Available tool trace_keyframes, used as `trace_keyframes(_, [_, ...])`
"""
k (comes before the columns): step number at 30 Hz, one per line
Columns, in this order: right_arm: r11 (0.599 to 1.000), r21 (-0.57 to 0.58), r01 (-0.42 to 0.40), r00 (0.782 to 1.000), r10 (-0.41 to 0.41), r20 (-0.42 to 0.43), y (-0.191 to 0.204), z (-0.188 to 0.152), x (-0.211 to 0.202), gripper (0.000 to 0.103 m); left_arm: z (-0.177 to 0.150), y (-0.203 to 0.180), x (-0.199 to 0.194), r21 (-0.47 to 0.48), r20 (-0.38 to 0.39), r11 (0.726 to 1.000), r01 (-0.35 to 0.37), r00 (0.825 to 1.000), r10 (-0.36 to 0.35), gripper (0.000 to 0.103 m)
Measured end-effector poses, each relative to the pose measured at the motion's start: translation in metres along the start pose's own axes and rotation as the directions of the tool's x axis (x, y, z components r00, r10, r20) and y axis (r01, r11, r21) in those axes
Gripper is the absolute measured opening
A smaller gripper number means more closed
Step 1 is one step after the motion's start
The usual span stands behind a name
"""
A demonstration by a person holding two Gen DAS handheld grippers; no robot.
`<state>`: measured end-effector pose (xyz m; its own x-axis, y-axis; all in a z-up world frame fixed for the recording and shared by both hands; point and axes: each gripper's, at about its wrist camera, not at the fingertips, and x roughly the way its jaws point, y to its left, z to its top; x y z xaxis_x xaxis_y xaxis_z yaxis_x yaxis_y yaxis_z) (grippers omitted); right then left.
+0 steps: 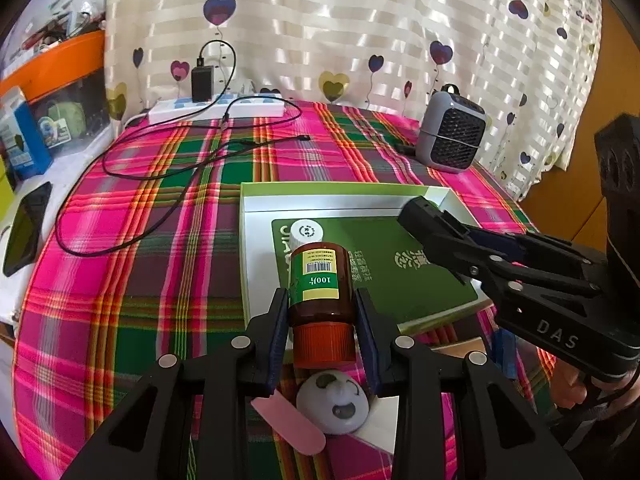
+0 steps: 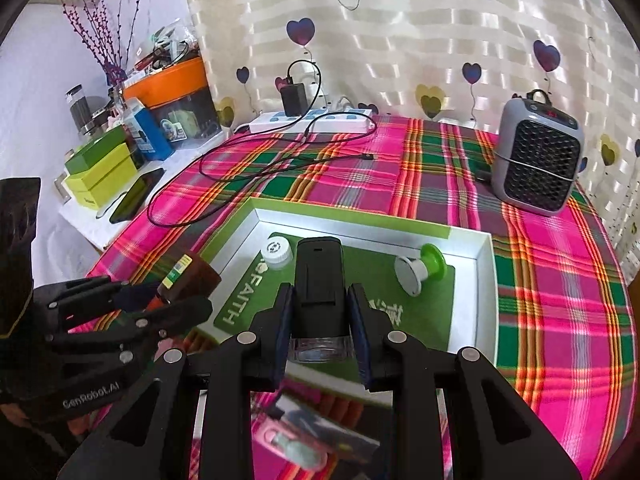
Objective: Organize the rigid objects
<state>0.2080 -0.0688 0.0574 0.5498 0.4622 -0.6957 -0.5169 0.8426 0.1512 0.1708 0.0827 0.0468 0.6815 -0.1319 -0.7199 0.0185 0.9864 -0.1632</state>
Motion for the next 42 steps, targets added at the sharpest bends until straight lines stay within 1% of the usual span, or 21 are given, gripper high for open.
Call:
trace_keyframes(10, [0.999, -0.037, -0.017, 0.999, 0.015, -0.044, 0.002, 0.016, 0.031, 0.028, 0.005, 0.002, 0.017, -0.008, -0.013, 1.000, 0.000, 1.000, 0.000, 0.031])
trace_keyframes(19, [0.998, -0.060, -0.005, 0.997, 0.000, -0.080, 0.002, 0.027, 0.055, 0.029, 0.009, 0.007, 0.031, -0.015, -0.035, 1.000, -0.011, 0.999, 0.010, 0.031])
trace_keyframes(26, [0.997, -0.065, -0.047, 0.990, 0.038, -0.135, 0.001, 0.031, 0.075, 0.029, 0.013, 0.010, 0.041, -0.011, -0.043, 1.000, -0.019, 0.999, 0.019, 0.031])
trace_keyframes(28, [0.996, -0.075, -0.041, 0.989, 0.029, -0.145, 0.002, 0.031, 0.080, 0.029, 0.013, 0.010, 0.041, -0.007, -0.043, 1.000, -0.020, 0.999, 0.019, 0.031])
trace_keyframes(32, [0.996, -0.075, -0.046, 0.987, 0.034, -0.155, 0.003, 0.033, 0.086, 0.029, 0.014, 0.008, 0.043, 0.011, -0.047, 0.999, -0.031, 0.998, 0.032, 0.031])
trace_keyframes(39, [0.995, -0.089, -0.038, 0.986, 0.023, -0.163, 0.005, 0.035, 0.089, 0.029, 0.015, 0.010, 0.044, 0.011, -0.049, 1.000, -0.029, 0.998, 0.029, 0.031])
trace_keyframes(42, [0.995, -0.089, -0.038, 0.986, 0.023, -0.165, 0.005, 0.035, 0.090, 0.029, 0.015, 0.009, 0.045, 0.024, -0.053, 0.999, -0.040, 0.998, 0.042, 0.031])
